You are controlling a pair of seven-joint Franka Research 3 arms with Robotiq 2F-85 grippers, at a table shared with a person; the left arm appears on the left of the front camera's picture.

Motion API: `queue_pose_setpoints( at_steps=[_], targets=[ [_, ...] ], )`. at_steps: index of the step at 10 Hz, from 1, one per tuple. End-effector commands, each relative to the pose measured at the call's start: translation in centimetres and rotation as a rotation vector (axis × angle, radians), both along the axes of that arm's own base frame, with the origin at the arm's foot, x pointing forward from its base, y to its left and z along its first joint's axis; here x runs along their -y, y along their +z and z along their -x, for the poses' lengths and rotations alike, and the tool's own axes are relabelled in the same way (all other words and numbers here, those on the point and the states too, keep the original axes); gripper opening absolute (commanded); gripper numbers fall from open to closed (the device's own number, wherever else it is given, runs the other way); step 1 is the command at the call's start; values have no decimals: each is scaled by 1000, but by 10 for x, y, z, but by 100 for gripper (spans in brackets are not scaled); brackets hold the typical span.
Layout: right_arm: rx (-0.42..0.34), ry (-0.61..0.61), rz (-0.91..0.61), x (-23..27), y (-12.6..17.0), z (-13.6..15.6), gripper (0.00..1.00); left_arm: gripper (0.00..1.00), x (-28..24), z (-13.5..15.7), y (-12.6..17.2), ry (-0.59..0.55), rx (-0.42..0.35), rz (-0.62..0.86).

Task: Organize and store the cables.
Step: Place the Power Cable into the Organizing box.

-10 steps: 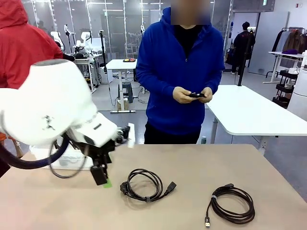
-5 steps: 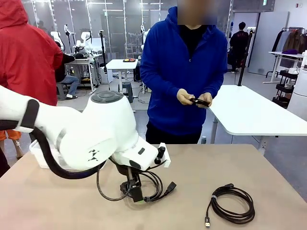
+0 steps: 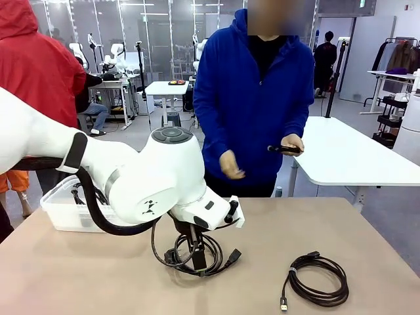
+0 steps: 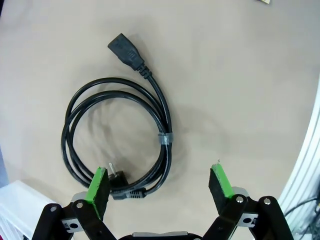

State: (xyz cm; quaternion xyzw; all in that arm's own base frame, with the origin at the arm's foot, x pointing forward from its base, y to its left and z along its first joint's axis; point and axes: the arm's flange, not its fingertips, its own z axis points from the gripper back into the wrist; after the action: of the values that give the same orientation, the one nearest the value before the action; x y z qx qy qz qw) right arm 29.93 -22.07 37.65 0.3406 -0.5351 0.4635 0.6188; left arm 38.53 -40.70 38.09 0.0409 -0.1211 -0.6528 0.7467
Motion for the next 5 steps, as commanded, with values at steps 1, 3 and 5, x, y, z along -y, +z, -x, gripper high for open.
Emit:
queue_pose_setpoints(
  at_steps=[1, 3, 5],
  targets=[
    [15, 1, -7, 2, 1, 1, 100, 100, 13, -14, -16, -22, -29, -44],
    [15, 1, -7, 2, 1, 1, 100, 100, 15, -21, -34, -31, -66, -67],
    [15, 1, -7, 2, 1, 1, 100, 100, 17, -30, -52, -7, -39, -129]
  ],
)
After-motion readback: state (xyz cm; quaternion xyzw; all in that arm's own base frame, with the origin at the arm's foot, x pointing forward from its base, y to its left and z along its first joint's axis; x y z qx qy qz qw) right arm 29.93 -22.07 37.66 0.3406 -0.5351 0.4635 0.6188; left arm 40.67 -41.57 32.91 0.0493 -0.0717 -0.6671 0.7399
